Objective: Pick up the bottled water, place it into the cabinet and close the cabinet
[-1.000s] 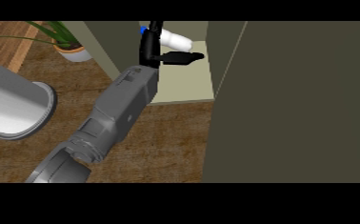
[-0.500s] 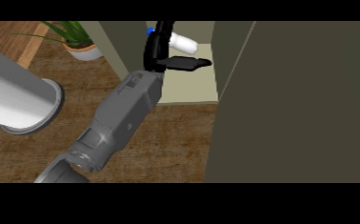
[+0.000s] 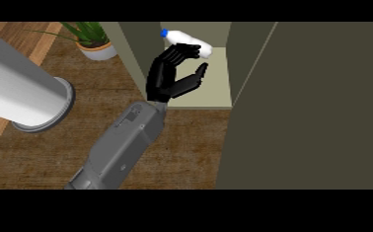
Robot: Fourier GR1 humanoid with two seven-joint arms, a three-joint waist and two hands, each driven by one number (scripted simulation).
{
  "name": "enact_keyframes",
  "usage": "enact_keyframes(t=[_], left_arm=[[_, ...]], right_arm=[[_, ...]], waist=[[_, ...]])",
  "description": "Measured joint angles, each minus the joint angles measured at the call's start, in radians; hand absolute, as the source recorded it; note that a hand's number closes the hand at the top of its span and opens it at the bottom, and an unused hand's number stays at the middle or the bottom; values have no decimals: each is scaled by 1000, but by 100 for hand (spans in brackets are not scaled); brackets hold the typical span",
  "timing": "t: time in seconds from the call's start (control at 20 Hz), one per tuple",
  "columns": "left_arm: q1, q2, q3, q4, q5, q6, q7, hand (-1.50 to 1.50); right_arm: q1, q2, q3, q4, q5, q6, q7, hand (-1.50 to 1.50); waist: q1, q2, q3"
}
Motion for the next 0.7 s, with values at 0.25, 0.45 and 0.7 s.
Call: enact_keyframes(t=[0.25,0.45,0.7], left_arm=[[160,47,-58,-203,-25,33,57,150],[315,106,-103,-382,-44,50,81,150],[493,199,-125,-610,-65,71,112,150]], right_arm=[[-40,-66,21,2,11,44,40,150],[-72,-99,60,1,13,74,106,150],[-126,-60,173,3,17,61,219,150]], waist=[[11,-1,-1],[15,1,-1],[11,5,0]])
